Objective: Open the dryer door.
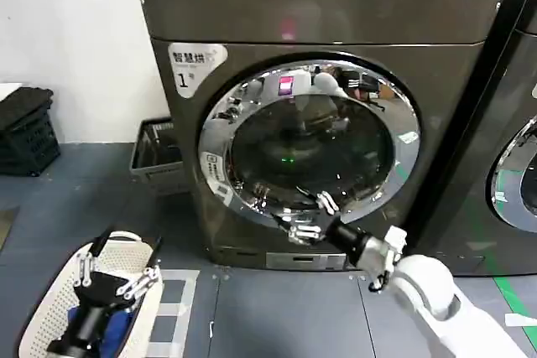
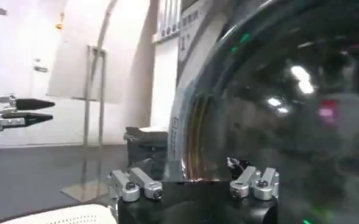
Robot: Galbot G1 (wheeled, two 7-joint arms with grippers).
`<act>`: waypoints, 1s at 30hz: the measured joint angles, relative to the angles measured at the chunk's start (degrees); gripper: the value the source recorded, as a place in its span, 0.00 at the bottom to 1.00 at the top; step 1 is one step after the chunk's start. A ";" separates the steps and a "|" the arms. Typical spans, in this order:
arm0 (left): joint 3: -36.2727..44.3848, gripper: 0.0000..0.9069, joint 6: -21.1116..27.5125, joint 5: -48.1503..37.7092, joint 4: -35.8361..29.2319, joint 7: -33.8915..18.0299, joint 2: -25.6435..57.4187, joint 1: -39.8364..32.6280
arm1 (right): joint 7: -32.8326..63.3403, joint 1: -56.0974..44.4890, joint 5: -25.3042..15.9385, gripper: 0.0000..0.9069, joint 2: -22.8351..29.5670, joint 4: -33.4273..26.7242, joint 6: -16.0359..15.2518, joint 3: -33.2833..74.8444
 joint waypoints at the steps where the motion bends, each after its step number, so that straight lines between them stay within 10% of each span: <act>1: -0.05 1.00 -0.11 0.04 -0.01 -0.08 -0.01 0.02 | -0.02 0.84 -0.10 1.00 0.46 -0.87 0.02 -0.69; 30: -0.16 1.00 -0.97 1.37 -0.49 1.90 -0.85 0.67 | -1.48 16.21 -1.69 1.00 10.81 -15.53 0.06 -11.71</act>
